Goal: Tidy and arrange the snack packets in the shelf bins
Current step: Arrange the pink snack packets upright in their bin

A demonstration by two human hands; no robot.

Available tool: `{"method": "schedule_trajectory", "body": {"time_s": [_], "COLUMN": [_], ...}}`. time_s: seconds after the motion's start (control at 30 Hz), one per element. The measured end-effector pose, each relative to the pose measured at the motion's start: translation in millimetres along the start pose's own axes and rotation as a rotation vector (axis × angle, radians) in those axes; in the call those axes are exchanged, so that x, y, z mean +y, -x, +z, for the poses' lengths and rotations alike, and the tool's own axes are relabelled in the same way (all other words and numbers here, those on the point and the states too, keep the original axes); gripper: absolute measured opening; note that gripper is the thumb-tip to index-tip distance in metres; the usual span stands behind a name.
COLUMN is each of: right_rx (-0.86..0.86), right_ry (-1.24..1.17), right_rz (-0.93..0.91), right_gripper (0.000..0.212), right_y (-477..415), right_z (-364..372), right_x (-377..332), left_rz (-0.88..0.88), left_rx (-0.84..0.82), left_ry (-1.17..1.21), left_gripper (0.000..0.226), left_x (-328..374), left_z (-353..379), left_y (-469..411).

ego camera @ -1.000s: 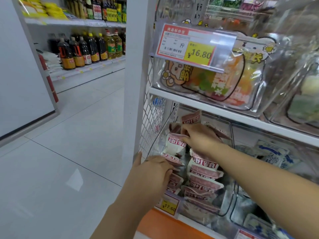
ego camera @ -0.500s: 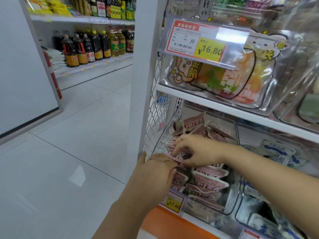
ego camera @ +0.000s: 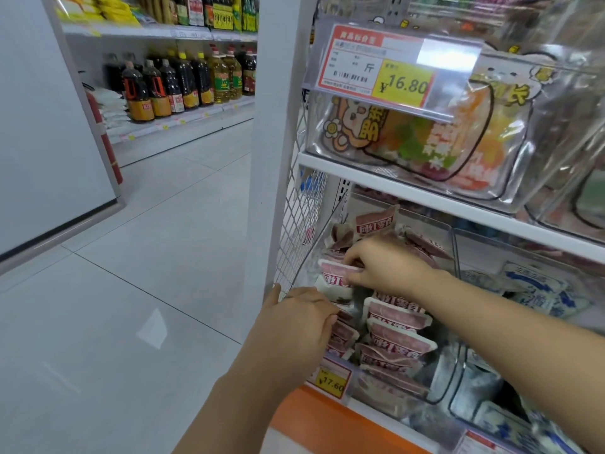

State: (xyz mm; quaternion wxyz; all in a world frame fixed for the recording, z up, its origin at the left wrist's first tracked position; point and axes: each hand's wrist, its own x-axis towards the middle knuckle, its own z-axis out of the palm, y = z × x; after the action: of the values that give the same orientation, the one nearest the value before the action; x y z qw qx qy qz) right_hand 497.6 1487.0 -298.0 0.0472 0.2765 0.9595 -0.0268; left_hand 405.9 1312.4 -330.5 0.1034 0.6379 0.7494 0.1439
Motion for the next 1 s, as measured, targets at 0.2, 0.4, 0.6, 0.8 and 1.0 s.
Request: {"method": "schedule_trajectory", "body": {"time_s": [0.2,0.4,0.6,0.8,1.0], "right_rx": [-0.118,-0.205,-0.368,-0.195,0.174], "right_ry": [0.17,-0.005,-0.342,-0.106,-0.016], "right_rz": [-0.077,-0.047,0.008,-0.035,0.105], "right_gripper": [0.039,0.04,0.037,0.041,0.039], "right_y": [-7,-11,-12,-6,24], "right_z": [15,1,-9,-8,-11], "right_x": [-4,-5,7,-6,-11], "left_rz": [-0.014,-0.019,-0.013,0.004,0.018], "left_rx": [-0.014,0.005,0.033,0.05,0.031], "left_ry": [0.009,0.044,0.064,0.092,0.058], "left_gripper": [0.035,0.036,0.038,0.038,0.043], "left_x": [1,3,3,3,1], "left_z": [-1,-4,-3,2,2], "left_y": [-1,2,3,-1,-1]}}
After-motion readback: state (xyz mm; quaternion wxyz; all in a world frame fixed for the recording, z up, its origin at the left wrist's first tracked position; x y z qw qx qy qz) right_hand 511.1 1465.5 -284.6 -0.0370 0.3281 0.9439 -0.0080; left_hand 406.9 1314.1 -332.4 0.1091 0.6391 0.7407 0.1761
